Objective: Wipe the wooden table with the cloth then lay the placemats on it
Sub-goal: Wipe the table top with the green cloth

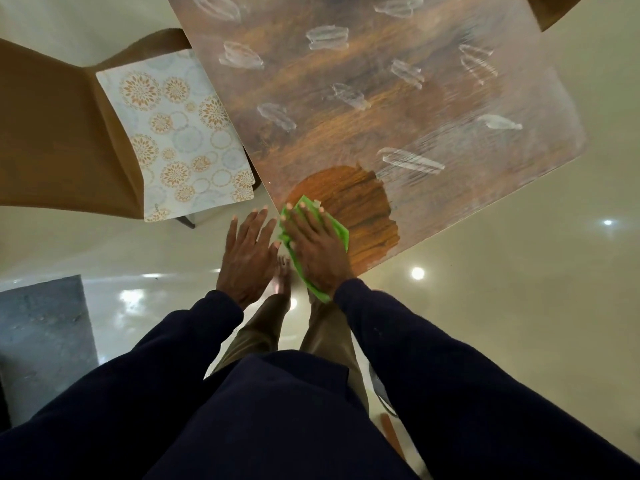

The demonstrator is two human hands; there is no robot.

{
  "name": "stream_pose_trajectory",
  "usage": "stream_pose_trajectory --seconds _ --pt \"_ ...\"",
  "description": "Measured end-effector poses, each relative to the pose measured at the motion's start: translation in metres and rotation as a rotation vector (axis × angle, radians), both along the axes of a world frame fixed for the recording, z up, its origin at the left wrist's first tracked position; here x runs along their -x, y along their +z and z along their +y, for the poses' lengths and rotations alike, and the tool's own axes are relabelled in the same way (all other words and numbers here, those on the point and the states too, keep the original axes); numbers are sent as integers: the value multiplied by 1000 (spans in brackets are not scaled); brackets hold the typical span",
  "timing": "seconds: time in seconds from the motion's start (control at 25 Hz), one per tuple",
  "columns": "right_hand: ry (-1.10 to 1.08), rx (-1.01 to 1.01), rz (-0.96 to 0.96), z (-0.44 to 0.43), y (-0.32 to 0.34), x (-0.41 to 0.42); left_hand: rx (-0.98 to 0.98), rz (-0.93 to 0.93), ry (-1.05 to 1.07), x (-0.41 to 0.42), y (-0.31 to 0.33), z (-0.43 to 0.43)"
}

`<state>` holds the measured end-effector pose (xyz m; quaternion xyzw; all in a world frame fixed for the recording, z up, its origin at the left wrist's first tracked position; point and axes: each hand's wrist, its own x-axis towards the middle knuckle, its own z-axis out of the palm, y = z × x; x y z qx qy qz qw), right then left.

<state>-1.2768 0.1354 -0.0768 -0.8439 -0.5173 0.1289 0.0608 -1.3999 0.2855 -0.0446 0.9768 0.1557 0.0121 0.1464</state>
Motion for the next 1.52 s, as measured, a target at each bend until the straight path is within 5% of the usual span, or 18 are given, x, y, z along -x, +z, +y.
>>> stream_pose_trajectory --seconds 0.12,0.4,0.64,0.8,0.96,1.2,1.4,1.52 --pt "155 -56 28 -55 -2 -22 16 11 22 5 0 12" --pt "-580 -67 -49 -12 4 -67 59 46 12 -3 -6 4" --pt "-4 -32 -13 -51 0 -10 183 -10 -43 -33 -8 -19" --pt "-331 -87 -39 -105 4 -78 323 -10 -38 -57 -17 -35" --pt "-617 -70 -52 -68 1 -119 393 -9 -7 -88 -36 -60" --pt "-175 -99 6 -119 -7 -108 133 9 146 -113 -52 -98" --pt "-576 -97 -74 -93 -13 -181 46 70 167 -118 -64 -101" --pt "-457 -78 -32 -48 -11 -167 28 86 163 -117 -65 -101"
